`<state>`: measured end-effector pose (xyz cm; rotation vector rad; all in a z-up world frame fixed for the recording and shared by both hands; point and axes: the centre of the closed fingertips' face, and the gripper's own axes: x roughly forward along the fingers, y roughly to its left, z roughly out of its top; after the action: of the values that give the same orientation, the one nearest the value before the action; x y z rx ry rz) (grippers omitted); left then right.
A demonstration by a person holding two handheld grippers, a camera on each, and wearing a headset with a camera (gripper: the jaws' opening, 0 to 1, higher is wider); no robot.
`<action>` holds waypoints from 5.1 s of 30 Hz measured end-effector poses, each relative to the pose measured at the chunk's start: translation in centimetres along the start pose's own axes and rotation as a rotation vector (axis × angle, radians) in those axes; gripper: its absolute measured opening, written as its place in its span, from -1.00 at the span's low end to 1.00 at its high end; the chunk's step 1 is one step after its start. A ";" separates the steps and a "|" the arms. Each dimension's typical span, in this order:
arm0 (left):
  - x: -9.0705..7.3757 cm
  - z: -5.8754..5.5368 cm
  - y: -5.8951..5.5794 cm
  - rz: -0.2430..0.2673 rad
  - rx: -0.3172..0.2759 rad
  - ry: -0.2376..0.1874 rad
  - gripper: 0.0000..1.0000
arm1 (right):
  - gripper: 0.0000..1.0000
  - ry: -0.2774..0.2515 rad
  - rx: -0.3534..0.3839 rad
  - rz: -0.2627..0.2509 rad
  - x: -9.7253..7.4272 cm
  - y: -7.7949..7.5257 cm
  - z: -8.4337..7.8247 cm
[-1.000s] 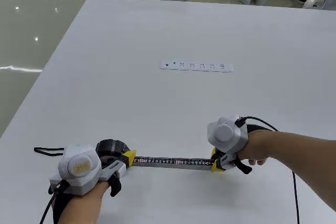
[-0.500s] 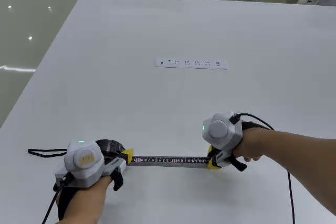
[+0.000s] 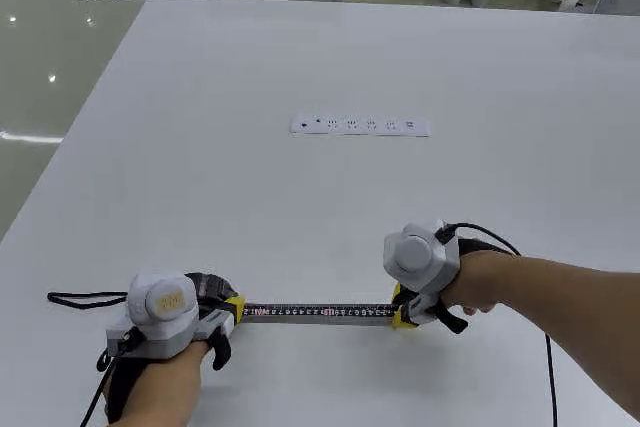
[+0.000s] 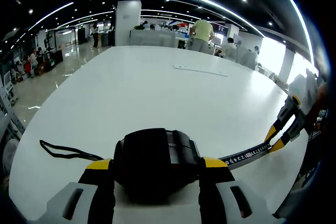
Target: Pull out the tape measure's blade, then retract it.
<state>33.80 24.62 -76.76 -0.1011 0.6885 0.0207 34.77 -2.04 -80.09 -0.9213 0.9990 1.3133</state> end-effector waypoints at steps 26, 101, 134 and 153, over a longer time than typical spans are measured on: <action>-0.3 -0.2 0.2 -0.058 -0.030 0.023 0.15 | -0.72 -0.050 0.033 0.006 0.0 0.1 0.5; -0.1 0.1 0.2 -0.042 0.023 0.024 0.16 | -0.71 -0.084 -0.004 -0.022 0.6 0.1 2.7; -0.1 0.2 0.3 -0.060 0.006 0.034 0.17 | -0.71 -0.114 -0.009 -0.005 1.3 0.5 5.1; -0.1 0.1 0.2 -0.063 0.001 0.036 0.17 | -0.71 -0.123 -0.018 0.001 1.6 0.7 6.4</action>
<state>33.81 24.89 -76.61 -0.1223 0.7205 -0.0426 34.47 4.52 -79.55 -0.8428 0.8938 1.3648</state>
